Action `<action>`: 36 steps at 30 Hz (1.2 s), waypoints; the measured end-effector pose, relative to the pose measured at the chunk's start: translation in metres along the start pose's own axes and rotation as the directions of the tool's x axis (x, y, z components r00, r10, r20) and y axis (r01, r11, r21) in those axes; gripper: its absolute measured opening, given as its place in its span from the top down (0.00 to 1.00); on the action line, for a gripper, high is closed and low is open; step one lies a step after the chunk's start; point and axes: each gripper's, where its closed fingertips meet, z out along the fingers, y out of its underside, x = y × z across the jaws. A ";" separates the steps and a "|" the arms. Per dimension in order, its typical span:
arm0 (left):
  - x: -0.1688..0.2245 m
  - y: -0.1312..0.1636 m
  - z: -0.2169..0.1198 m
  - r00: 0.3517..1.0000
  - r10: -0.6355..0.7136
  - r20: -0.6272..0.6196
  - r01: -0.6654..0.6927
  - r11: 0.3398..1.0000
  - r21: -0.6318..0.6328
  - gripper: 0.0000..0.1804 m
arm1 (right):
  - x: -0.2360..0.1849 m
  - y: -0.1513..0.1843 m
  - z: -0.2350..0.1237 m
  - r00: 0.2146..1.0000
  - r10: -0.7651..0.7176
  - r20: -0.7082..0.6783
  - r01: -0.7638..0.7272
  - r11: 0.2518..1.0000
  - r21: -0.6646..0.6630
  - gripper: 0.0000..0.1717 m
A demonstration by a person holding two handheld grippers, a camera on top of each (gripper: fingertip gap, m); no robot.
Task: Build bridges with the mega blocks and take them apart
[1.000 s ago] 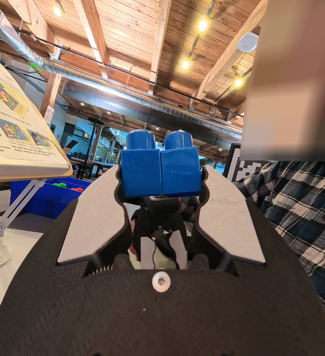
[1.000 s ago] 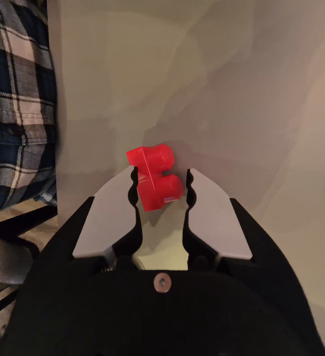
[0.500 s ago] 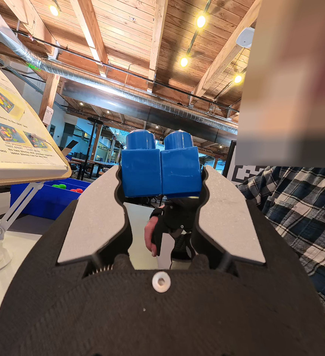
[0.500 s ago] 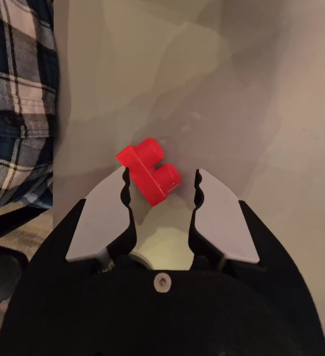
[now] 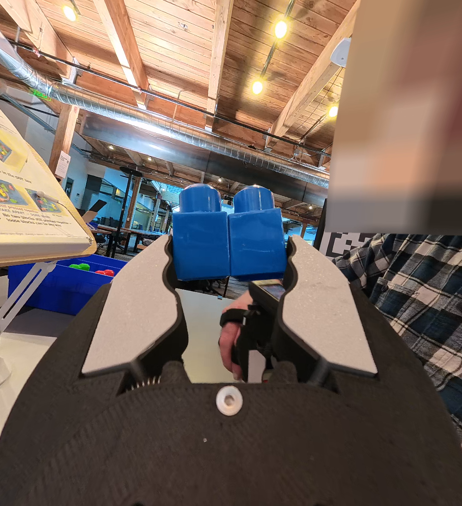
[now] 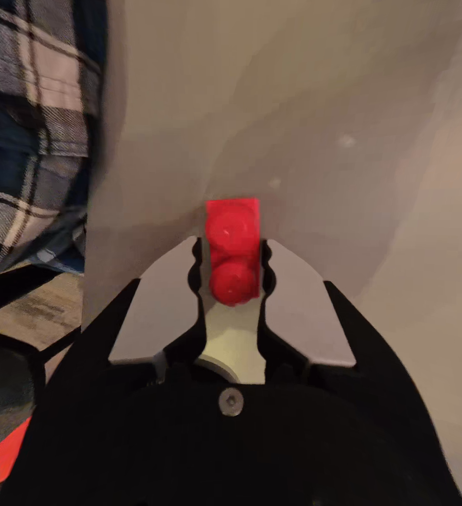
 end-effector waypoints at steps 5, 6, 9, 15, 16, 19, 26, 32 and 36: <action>0.002 0.002 0.003 1.000 0.002 -0.006 -0.002 1.000 -0.007 0.58 | -0.003 -0.002 0.002 0.992 -0.021 -0.124 0.027 0.999 0.047 0.80; 0.001 0.003 0.003 1.000 0.001 -0.005 -0.001 1.000 -0.009 0.58 | -0.004 -0.002 0.001 0.992 -0.001 -0.127 0.008 0.998 0.057 0.80; 0.000 0.005 0.002 1.000 0.000 0.002 0.000 1.000 -0.013 0.58 | 0.010 -0.006 -0.018 0.973 0.055 -0.226 -0.027 0.991 0.128 0.80; -0.005 0.011 0.006 0.996 0.064 0.057 -0.060 0.996 -0.067 0.58 | 0.069 -0.040 -0.153 0.861 0.429 -0.274 -0.176 0.756 0.631 0.80; -0.007 0.013 0.008 0.991 0.103 0.084 -0.095 0.991 -0.096 0.58 | 0.075 -0.048 -0.178 0.856 0.469 -0.217 -0.192 0.679 0.709 0.80; -0.016 0.021 0.014 0.946 0.265 0.186 -0.222 0.949 -0.224 0.58 | 0.095 -0.061 -0.238 0.830 0.545 -0.119 -0.218 0.513 0.830 0.80; -0.034 0.012 0.037 0.692 0.665 0.280 -0.480 0.714 -0.510 0.58 | 0.124 -0.085 -0.286 0.816 0.560 0.142 -0.368 0.314 0.875 0.80; -0.040 -0.013 0.072 0.420 0.898 0.134 -0.628 0.394 -0.671 0.58 | 0.128 -0.096 -0.309 0.819 0.513 0.257 -0.411 0.212 0.887 0.80; -0.043 -0.020 0.087 0.351 0.935 0.051 -0.666 0.287 -0.689 0.58 | 0.124 -0.092 -0.321 0.827 0.484 0.284 -0.418 0.193 0.888 0.81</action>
